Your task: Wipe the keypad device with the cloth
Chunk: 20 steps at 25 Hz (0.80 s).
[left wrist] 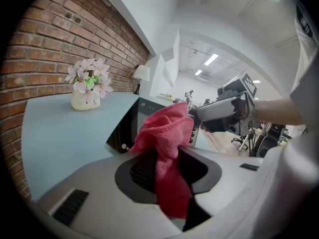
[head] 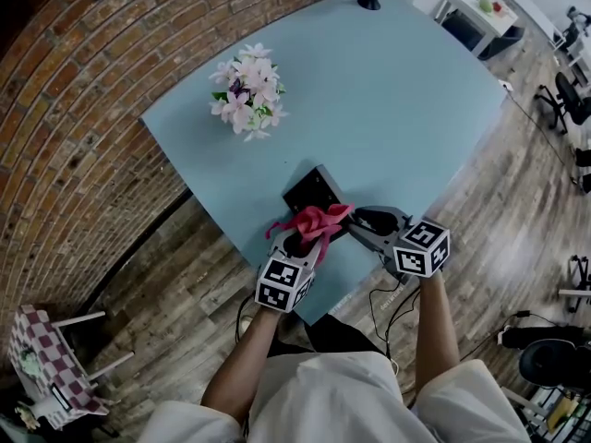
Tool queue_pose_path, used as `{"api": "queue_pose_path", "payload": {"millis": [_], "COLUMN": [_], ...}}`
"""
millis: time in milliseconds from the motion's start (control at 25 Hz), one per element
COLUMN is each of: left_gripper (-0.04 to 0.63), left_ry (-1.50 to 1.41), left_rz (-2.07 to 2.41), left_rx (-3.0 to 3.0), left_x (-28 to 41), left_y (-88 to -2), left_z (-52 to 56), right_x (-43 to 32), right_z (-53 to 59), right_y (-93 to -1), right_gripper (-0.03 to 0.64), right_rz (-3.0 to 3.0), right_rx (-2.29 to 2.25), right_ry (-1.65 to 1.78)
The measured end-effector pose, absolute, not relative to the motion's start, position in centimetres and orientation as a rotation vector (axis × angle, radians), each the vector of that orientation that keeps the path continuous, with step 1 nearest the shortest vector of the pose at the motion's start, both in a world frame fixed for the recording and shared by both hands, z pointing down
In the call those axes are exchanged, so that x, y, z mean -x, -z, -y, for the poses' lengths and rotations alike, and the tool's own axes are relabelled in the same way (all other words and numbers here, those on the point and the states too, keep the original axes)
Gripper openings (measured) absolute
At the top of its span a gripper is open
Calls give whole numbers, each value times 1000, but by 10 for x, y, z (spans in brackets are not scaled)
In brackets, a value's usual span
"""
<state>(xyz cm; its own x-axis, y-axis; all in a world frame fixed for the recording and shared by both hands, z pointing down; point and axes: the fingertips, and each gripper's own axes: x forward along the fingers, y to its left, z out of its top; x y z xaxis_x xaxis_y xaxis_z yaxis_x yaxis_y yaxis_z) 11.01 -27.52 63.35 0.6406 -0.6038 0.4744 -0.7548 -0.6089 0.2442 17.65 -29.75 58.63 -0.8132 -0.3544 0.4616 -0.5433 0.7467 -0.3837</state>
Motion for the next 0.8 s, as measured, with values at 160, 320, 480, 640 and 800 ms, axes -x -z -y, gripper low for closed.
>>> {"api": "queue_pose_path", "payload": {"millis": [160,320,480,640,800], "left_gripper": [129,129,128,127,128], "left_ry": [-458,-396,-390,-406,-436], "left_rz": [1056,1000,972,955,942], "left_rx": [-2449,-2484,-2527,-2580,-2617], "left_x": [-120,-140,-143,-145,-145], "left_y": [-627,-611,-605,-596,-591], "left_z": [272,272,278,290,300], "right_x": [-177,-178,-178,-179,-180], "right_z": [297,296,297,298,298], "right_y": [-586,-585,-585,-584,-583], "right_gripper": [164,165,165,166,166], "right_rz": [2586,2597,2634,2655,2659], "right_rx": [-694,-694,-707,-712,-710], "right_ry": [-726,-703,-753,-779,-785]}}
